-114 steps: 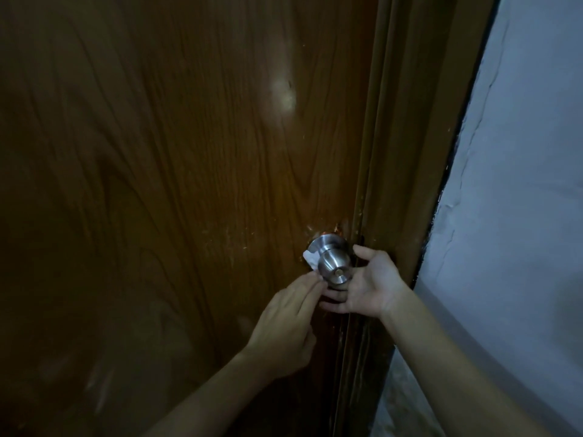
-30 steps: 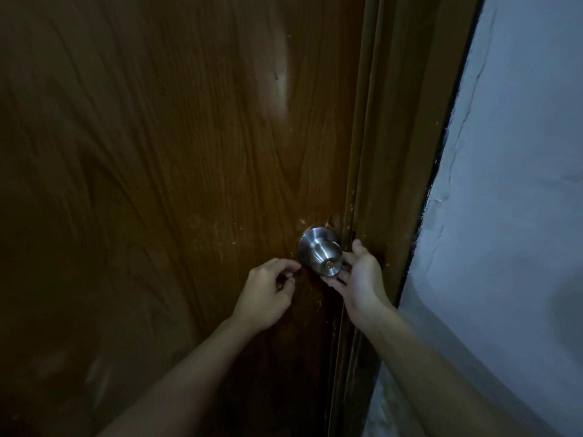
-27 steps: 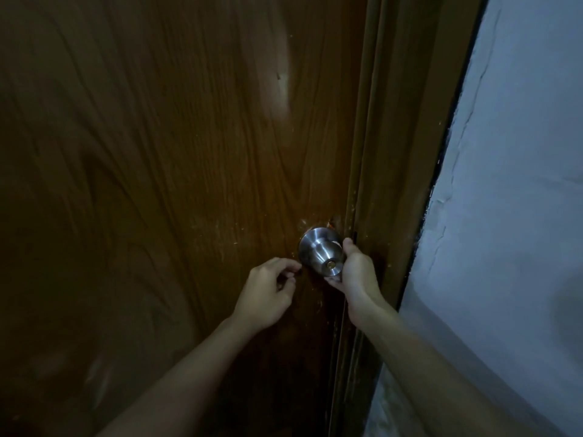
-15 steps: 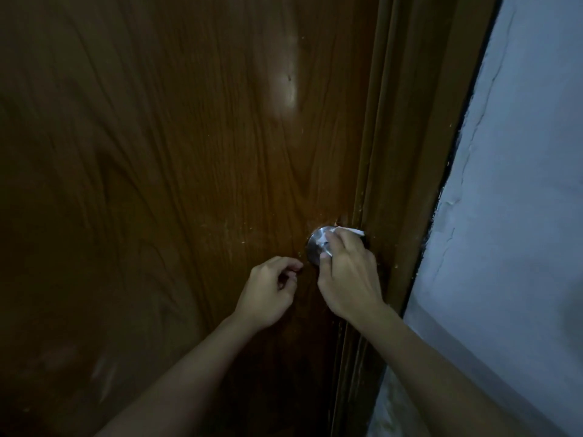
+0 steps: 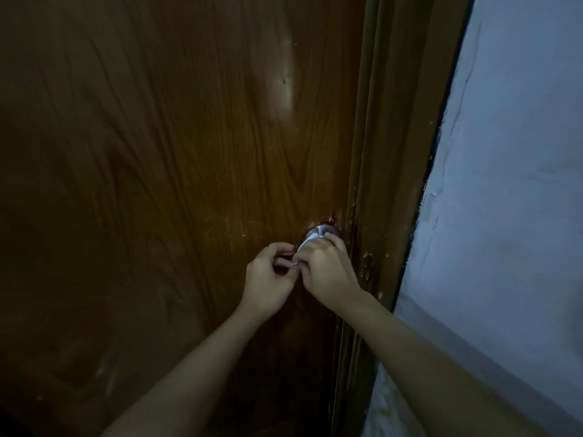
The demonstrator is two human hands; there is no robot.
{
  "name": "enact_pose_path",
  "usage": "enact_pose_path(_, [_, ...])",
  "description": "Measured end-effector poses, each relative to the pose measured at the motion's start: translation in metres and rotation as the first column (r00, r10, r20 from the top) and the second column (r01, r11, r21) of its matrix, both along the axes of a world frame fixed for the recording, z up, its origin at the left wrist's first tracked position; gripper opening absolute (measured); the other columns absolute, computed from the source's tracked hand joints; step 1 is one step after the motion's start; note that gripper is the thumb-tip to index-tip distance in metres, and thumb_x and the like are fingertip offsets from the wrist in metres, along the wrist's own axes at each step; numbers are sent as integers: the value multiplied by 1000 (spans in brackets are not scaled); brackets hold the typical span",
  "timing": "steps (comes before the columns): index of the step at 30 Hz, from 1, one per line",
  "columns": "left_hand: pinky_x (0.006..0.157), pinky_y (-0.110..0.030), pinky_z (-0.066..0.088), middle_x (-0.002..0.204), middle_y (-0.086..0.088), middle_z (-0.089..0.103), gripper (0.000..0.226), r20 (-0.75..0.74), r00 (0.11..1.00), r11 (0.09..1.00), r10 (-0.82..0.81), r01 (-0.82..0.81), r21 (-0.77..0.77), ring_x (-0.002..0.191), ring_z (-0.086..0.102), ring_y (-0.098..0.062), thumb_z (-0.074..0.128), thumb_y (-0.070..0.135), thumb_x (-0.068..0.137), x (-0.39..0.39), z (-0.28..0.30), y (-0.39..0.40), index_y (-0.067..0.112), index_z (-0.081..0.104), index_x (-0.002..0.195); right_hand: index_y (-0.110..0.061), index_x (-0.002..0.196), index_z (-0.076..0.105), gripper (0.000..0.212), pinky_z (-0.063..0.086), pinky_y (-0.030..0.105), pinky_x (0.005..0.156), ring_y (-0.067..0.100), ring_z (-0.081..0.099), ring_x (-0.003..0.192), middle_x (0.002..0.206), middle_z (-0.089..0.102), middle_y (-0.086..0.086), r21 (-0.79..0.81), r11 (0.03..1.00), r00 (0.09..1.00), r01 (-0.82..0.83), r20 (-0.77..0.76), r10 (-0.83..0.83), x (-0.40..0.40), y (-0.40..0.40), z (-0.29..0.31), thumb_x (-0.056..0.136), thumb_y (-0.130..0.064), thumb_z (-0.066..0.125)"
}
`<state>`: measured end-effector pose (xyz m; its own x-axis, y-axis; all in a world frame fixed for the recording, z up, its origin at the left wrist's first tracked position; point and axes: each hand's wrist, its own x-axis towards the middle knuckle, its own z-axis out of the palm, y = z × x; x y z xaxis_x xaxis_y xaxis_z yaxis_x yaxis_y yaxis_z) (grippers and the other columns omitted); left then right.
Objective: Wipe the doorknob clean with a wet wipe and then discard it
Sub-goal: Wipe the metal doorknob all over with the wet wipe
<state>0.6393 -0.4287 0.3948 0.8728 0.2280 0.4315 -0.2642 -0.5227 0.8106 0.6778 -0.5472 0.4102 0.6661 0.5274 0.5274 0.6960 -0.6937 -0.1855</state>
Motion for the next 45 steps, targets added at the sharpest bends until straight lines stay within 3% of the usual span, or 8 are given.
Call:
enact_pose_path(4, [81,-18,50,103,1,67,20,70,993,995,-96,96,7,97,62,-8,57,20,87,-13,10,6,15,64,106,-17,92,69,14,37,33,97,10,60,89,88,71,0,380,921,991,-85,-61,117,-7,-7,-4,87,-18,56])
enact_pose_path(10, [74,-11,49,91,6,70,16,78,984,987,-159,156,42,86,64,0,56,19,88,-17,27,7,16,68,99,-15,90,70,12,49,15,72,4,62,80,84,70,-2,578,812,949,-80,-206,240,-15,-28,9,85,-21,61])
enact_pose_path(15, [74,-24,48,92,-1,68,17,-30,956,957,-291,291,-17,86,62,-14,50,17,92,-20,41,11,16,67,97,-19,88,69,9,47,16,73,3,58,86,91,63,-7,618,785,913,-44,-294,283,-23,-44,18,84,-16,62])
enact_pose_path(23, [60,-17,50,87,-2,63,23,-125,925,896,-359,305,-323,64,60,-4,41,18,96,-27,46,-3,12,62,103,-17,91,67,12,53,19,64,8,65,80,93,68,2,764,635,719,116,-505,477,-37,-52,13,89,-14,56])
enact_pose_path(27, [89,-39,44,104,-10,62,29,-172,838,720,-517,318,-617,92,60,-22,40,25,94,-28,36,-9,13,60,112,-17,93,68,14,51,20,61,4,63,73,88,68,-2,799,584,708,144,-496,503,-43,-55,11,89,-15,55])
enact_pose_path(30, [85,-32,50,118,-10,61,36,-199,752,669,-628,391,-633,108,59,-24,57,27,83,-30,27,-12,16,58,118,-17,96,68,14,51,19,59,6,64,69,84,69,-3,775,621,716,116,-499,489,-46,-57,10,88,-16,56])
enact_pose_path(35, [76,-25,53,100,-10,69,23,-201,790,688,-579,342,-640,92,67,-18,62,6,81,-33,19,-15,6,62,103,-17,86,69,10,48,17,50,8,61,54,64,69,-3,736,669,749,105,-501,434,-49,-63,6,84,-11,61])
enact_pose_path(45, [89,-33,48,110,-6,67,33,-250,715,660,-653,376,-650,107,61,-22,65,23,80,-33,12,-9,11,64,110,-11,94,59,12,55,28,68,19,65,82,93,64,8,762,569,694,310,-590,412,-45,-69,4,93,-14,47])
